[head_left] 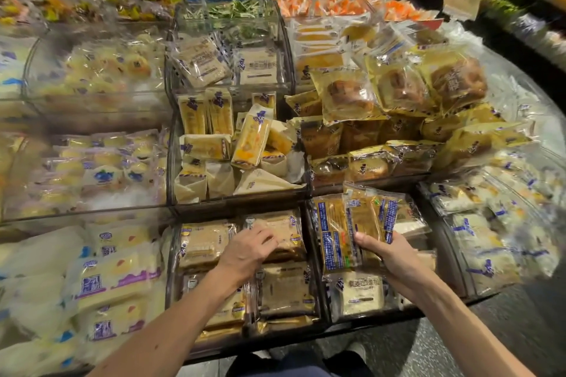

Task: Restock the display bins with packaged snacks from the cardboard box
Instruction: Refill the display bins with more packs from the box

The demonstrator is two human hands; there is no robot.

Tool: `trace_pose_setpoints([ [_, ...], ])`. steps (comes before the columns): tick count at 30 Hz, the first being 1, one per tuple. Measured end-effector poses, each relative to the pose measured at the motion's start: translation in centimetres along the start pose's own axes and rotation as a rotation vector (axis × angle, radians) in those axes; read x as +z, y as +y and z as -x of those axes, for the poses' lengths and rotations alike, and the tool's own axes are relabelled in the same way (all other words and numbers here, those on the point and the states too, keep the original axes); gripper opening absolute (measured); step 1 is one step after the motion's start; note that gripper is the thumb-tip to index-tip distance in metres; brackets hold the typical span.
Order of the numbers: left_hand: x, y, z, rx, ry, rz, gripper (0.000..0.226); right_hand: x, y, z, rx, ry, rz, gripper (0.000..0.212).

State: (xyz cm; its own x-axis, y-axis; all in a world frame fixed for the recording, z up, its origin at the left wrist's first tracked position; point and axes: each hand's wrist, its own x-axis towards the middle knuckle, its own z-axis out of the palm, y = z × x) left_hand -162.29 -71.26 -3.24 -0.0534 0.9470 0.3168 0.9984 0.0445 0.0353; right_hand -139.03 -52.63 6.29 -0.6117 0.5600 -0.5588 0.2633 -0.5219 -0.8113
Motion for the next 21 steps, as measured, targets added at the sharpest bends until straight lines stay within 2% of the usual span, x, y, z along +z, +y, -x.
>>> trace_pose_setpoints([
  [2,0.4,-0.4,0.3,-0.003,-0.049,0.003,0.033,0.2,0.2,-0.1,0.008,-0.002,-0.004,0.061],
  [5,0.9,-0.7,0.5,-0.059,-0.152,0.013,0.04,0.5,0.5,-0.3,0.019,0.003,0.014,0.076],
  [8,-0.4,-0.5,-0.1,-0.145,-0.284,0.009,0.031,0.8,0.6,-0.4,0.025,-0.015,0.004,0.078],
  [9,-1.0,-0.2,-0.5,-0.199,-0.332,0.077,0.028,1.0,0.5,-0.3,0.021,-0.023,0.006,0.076],
  [11,-3.6,1.4,-1.7,-0.415,-0.388,0.353,0.053,1.5,0.3,-0.2,0.013,-0.032,0.007,0.074],
  [13,-6.1,2.8,-2.7,-0.671,-0.322,0.756,0.065,2.3,0.2,-0.1,0.013,-0.039,0.004,0.077],
  [15,-8.2,3.7,-3.3,-0.768,-0.238,1.141,0.052,3.6,0.3,0.1,0.006,-0.079,0.028,0.081],
  [16,-9.1,3.9,-3.2,-0.797,-0.223,1.229,0.041,4.5,0.3,0.2,-0.001,-0.105,0.039,0.079],
  [18,-10.4,3.7,-2.6,-0.912,-0.186,1.296,0.027,6.3,0.6,0.3,-0.004,-0.158,0.037,0.073],
  [21,-11.8,2.6,-0.8,-1.098,-0.094,1.431,0.029,9.0,1.1,0.1,-0.02,-0.2,0.006,0.061],
])
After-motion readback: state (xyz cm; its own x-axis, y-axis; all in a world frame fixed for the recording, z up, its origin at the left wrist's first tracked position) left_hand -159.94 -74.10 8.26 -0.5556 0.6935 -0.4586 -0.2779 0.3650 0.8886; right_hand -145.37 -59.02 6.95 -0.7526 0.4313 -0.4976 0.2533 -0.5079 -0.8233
